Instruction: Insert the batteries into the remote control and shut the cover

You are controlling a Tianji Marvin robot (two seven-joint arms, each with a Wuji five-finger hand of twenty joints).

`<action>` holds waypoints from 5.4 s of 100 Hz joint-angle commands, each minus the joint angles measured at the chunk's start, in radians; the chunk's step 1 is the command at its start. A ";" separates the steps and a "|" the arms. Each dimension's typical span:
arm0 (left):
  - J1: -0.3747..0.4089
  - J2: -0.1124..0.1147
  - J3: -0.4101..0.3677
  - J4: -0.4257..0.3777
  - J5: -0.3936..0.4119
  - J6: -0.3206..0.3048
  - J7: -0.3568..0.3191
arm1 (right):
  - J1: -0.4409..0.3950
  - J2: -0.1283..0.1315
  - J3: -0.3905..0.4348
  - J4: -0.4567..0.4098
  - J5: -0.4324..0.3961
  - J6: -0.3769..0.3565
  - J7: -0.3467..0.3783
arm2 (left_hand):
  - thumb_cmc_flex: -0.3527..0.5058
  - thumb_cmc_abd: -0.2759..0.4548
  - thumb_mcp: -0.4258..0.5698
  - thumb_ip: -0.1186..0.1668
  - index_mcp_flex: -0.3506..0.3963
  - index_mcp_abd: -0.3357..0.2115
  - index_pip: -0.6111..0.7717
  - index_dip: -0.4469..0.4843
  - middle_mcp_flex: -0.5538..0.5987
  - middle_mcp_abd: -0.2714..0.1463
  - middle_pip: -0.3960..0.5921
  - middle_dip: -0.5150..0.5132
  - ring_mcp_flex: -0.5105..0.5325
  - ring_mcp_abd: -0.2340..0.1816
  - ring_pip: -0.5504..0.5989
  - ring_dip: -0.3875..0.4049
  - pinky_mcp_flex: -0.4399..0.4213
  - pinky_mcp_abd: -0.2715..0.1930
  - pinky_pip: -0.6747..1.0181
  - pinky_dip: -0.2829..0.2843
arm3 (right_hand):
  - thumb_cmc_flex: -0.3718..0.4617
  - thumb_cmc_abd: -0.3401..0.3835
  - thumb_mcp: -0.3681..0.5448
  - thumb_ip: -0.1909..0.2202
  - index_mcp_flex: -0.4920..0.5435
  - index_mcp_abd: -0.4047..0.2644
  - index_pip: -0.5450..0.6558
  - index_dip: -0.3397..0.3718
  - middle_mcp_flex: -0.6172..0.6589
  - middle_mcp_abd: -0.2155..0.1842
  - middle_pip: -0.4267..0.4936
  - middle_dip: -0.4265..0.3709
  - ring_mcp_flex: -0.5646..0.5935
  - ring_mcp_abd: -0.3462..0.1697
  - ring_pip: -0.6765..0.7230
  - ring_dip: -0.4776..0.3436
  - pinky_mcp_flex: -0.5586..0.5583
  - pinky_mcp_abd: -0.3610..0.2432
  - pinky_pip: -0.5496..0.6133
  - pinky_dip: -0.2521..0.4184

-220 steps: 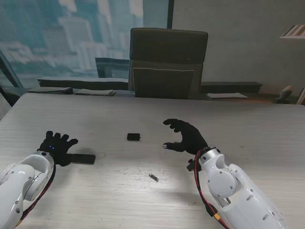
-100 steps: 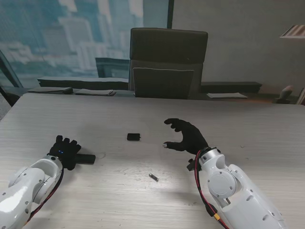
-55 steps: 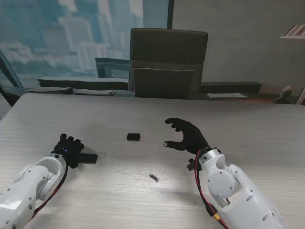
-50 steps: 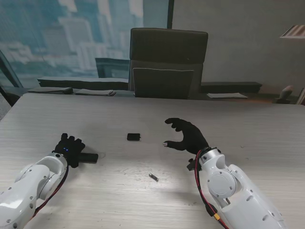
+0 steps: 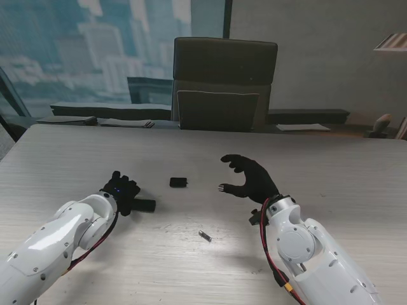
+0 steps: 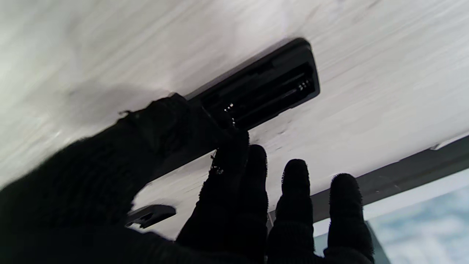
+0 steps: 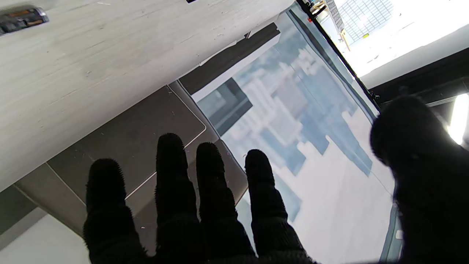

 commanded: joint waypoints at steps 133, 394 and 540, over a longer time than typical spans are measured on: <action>-0.375 -0.118 0.606 0.096 -0.363 0.182 0.024 | -0.026 -0.017 0.028 -0.014 0.027 -0.014 -0.034 | 0.072 0.151 -0.174 -0.004 0.065 -0.293 0.004 -0.006 0.029 -0.018 -0.013 0.003 0.014 0.035 -0.025 -0.001 -0.004 0.009 -0.005 -0.030 | 0.020 0.054 -0.047 0.034 0.040 -0.007 0.012 -0.024 0.041 0.021 -0.006 0.001 0.014 0.015 0.000 0.007 0.009 0.020 -0.031 0.032; -0.306 -0.065 0.547 0.080 -0.192 0.044 0.061 | -0.027 -0.024 0.029 -0.007 0.040 -0.007 -0.058 | -0.101 0.232 -0.132 0.021 -0.316 -0.437 -0.312 0.004 -0.231 -0.026 -0.036 -0.015 -0.056 0.000 -0.032 -0.003 -0.039 -0.011 -0.020 -0.041 | 0.007 0.076 -0.026 0.036 0.048 0.006 0.017 -0.033 0.054 0.027 -0.001 0.000 0.019 0.020 0.005 0.006 0.012 0.024 -0.033 0.034; -0.020 -0.057 0.134 -0.027 -0.023 0.060 0.163 | -0.022 -0.026 0.020 -0.002 0.037 0.017 -0.061 | -0.150 0.227 -0.194 -0.002 -0.245 -0.259 -0.407 -0.039 -0.203 -0.007 -0.035 -0.015 -0.057 0.014 -0.044 -0.001 -0.038 -0.002 -0.031 -0.043 | 0.024 0.059 -0.001 0.036 0.059 0.010 0.021 -0.033 0.058 0.030 0.008 0.000 0.027 0.026 0.019 0.008 0.019 0.027 -0.030 0.033</action>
